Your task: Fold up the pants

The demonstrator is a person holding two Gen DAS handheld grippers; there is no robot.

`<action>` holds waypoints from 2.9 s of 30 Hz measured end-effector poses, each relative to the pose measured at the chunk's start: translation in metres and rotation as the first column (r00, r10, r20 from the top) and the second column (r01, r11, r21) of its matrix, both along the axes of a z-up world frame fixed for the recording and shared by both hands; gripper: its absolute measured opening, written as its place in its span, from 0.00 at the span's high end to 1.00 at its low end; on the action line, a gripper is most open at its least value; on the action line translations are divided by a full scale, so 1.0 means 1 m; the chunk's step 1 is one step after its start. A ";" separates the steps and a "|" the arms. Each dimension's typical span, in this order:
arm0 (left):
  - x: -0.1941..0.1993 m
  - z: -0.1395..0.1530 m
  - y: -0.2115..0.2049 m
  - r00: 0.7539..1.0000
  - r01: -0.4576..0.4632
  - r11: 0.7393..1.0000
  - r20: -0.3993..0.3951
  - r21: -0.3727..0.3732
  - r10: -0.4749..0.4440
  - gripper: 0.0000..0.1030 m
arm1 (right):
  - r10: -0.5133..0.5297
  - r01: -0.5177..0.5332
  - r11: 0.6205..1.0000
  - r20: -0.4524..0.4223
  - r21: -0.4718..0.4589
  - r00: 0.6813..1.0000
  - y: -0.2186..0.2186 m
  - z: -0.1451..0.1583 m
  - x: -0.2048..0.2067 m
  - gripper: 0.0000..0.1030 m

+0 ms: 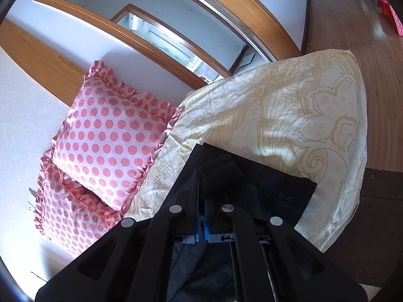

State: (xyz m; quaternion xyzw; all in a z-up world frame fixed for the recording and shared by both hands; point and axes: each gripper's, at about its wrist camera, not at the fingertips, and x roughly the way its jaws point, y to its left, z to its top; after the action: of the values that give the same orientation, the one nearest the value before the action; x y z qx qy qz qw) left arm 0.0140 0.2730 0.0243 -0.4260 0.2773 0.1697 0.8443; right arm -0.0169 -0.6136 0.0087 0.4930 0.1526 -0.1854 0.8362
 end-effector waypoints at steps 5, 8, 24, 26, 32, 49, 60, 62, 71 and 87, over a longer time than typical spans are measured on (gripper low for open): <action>0.005 -0.002 0.004 1.000 -0.013 1.000 -0.028 0.014 0.013 0.85 | 0.000 0.000 1.000 -0.003 0.000 1.000 0.000 -0.001 0.000 0.98; 0.002 0.000 0.005 1.000 -0.009 0.999 -0.016 0.034 0.009 0.93 | 0.001 -0.001 1.000 -0.007 0.002 1.000 0.000 -0.003 -0.001 0.98; -0.033 0.003 -0.001 0.999 -0.032 0.986 -0.020 0.161 0.036 0.85 | 0.003 -0.003 1.000 -0.016 0.016 1.000 0.000 -0.009 -0.008 0.98; -0.038 0.010 -0.003 0.998 -0.051 0.980 -0.015 0.192 0.055 0.79 | 0.009 -0.008 1.000 -0.017 0.020 1.000 -0.001 -0.009 -0.008 0.98; -0.045 0.049 -0.045 0.999 -0.006 0.928 0.048 0.373 -0.013 0.36 | 0.015 -0.014 0.999 -0.018 0.035 1.000 -0.003 -0.010 -0.006 0.98; 0.036 0.006 -0.228 0.583 0.796 0.536 -0.121 0.282 -0.803 0.27 | 0.013 -0.017 0.999 -0.154 -0.028 0.988 0.002 -0.012 -0.026 0.74; 0.026 -0.005 -0.235 0.536 0.820 0.458 -0.179 0.344 -0.825 0.26 | 0.436 -0.463 0.738 -0.176 -0.491 0.883 0.136 0.063 -0.002 0.55; 0.023 -0.005 -0.235 0.537 0.818 0.457 -0.178 0.350 -0.825 0.25 | 0.628 -0.637 0.519 -0.251 -0.570 0.737 0.209 0.061 0.018 0.55; 0.003 0.009 -0.208 0.600 0.762 0.533 -0.089 0.368 -0.795 0.18 | 0.836 -0.797 -0.012 -0.444 -0.603 0.323 0.371 0.016 0.041 0.67; 0.007 0.007 -0.194 0.623 0.753 0.576 -0.063 0.319 -0.780 0.14 | 0.805 -0.758 -0.187 -0.539 -0.625 0.246 0.412 0.005 0.046 0.95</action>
State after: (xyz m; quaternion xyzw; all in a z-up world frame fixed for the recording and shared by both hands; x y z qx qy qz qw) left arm 0.0211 0.0789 0.0312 -0.1305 0.3672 -0.1883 0.9015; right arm 0.0289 -0.2020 0.0138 -0.1643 0.2922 0.3362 0.8801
